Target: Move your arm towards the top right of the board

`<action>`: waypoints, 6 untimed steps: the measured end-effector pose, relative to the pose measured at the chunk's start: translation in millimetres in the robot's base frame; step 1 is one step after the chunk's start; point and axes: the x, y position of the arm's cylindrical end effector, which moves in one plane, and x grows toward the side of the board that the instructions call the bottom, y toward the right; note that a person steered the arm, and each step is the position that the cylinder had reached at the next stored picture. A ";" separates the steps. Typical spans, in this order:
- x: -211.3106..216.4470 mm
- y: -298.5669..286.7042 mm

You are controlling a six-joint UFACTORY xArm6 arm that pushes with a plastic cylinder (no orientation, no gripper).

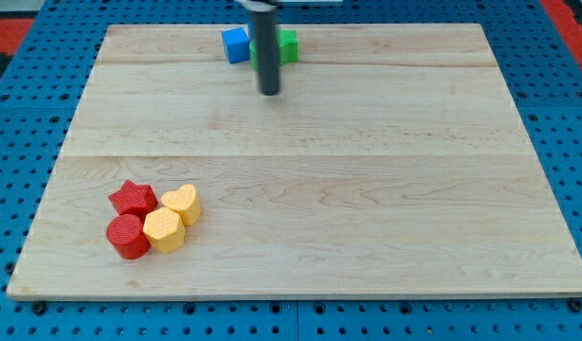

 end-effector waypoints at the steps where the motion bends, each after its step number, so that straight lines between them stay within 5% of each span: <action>1: -37.9 77.8; 2: -114.4 135.2; 3: -138.4 142.1; 6: -138.4 138.9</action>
